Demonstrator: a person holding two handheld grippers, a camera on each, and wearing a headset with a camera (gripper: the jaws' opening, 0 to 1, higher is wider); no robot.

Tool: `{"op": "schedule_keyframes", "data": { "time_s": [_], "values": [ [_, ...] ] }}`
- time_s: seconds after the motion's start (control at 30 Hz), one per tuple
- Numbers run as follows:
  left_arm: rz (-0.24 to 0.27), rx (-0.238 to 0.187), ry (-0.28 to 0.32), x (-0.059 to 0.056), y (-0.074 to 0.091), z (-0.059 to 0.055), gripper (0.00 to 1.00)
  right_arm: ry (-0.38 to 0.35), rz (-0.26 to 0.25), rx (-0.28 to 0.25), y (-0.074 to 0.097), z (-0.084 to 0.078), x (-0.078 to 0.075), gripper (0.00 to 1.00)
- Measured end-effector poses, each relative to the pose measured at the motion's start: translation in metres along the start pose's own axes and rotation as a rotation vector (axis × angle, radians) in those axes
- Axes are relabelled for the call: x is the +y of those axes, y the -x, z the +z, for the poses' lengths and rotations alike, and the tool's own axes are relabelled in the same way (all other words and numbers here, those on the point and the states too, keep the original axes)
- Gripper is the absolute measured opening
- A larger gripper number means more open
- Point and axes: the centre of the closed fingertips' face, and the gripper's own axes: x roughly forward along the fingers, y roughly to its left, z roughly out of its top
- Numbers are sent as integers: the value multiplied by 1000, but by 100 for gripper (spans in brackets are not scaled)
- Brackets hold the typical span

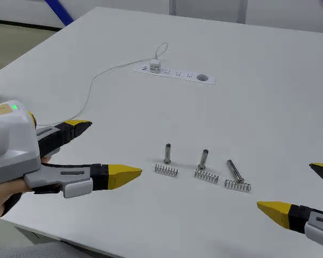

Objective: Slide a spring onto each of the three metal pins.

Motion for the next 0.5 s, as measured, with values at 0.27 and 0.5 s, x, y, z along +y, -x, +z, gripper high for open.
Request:
{"op": "schedule_keyframes", "data": {
  "time_s": [0.27, 0.5],
  "values": [
    [-3, 7, -3, -1, -3, -1, 100, -18, 1, -1, 0, -4, 1, 80],
    [-8, 12, 1, -3, -5, -3, 100, -26, 1, -1, -2, -6, 0, 80]
  ]
}}
